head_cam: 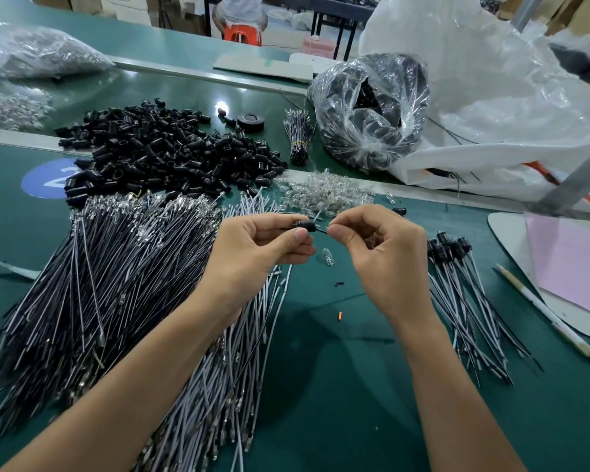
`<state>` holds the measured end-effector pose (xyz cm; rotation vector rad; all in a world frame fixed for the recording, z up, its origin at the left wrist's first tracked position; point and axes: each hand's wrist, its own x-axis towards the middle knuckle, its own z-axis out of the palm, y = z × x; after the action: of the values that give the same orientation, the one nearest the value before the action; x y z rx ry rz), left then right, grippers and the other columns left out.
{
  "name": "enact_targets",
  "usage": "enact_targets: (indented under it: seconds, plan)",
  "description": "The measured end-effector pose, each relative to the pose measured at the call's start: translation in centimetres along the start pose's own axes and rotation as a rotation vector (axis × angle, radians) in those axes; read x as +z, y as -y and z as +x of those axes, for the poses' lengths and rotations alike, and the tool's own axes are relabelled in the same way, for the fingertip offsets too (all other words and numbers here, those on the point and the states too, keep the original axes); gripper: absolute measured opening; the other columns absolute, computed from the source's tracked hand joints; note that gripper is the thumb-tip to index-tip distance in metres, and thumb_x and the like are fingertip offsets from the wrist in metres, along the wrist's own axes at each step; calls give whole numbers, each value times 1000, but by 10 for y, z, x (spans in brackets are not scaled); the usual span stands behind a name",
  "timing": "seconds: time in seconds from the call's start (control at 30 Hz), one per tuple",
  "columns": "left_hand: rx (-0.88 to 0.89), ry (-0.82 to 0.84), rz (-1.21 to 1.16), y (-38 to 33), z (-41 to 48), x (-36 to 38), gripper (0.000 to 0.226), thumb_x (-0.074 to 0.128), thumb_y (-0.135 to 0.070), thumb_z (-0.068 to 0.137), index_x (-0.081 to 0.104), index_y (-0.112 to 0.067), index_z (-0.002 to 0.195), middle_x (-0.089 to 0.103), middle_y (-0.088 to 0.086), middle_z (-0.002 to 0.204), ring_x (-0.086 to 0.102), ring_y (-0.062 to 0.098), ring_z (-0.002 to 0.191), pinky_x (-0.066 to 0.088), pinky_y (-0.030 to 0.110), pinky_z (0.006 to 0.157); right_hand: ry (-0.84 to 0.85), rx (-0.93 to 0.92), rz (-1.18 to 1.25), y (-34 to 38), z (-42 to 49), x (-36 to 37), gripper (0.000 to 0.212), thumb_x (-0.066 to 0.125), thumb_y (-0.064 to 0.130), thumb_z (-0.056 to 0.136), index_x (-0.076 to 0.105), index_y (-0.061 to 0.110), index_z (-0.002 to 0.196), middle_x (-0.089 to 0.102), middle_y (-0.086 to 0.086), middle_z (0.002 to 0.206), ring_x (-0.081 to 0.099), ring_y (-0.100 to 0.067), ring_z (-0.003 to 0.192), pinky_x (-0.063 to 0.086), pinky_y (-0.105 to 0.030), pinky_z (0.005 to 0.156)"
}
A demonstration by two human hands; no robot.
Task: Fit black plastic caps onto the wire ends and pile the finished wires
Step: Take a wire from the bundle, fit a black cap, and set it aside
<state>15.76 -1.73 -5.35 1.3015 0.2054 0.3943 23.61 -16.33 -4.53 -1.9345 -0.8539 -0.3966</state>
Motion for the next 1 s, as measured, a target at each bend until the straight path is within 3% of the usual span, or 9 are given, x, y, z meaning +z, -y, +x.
enact_targets:
  seconds: [0.47, 0.57, 0.77, 1.0]
  plan:
    - [26, 37, 39, -2, -3, 2, 16, 67, 1, 82, 71, -9, 94, 75, 6, 73, 73, 18, 68, 58, 21, 63, -9, -18, -29, 0, -1, 5, 9, 70, 7, 86, 68, 11, 79, 61, 5, 75, 51, -5, 64, 34, -7, 61]
    - [27, 45, 56, -1, -3, 2, 16, 67, 1, 82, 72, -11, 92, 75, 6, 73, 73, 18, 69, 58, 21, 64, -37, -3, 11, 2, -1, 6, 14, 69, 7, 87, 65, 18, 78, 59, 12, 75, 51, -3, 63, 35, -8, 60]
    - [30, 37, 29, -1, -3, 3, 18, 70, -13, 72, 71, -12, 90, 75, 6, 73, 74, 18, 69, 57, 21, 63, -45, 81, 84, 5, -4, 11, 18, 67, 8, 89, 61, 23, 80, 59, 13, 74, 51, -8, 61, 41, -15, 59]
    - [32, 24, 19, -1, -2, 2, 15, 68, -5, 78, 72, -12, 91, 75, 7, 75, 74, 19, 70, 57, 21, 64, -43, 105, 74, 6, -4, 13, 16, 68, 8, 89, 62, 20, 80, 60, 12, 74, 53, -14, 62, 39, -14, 58]
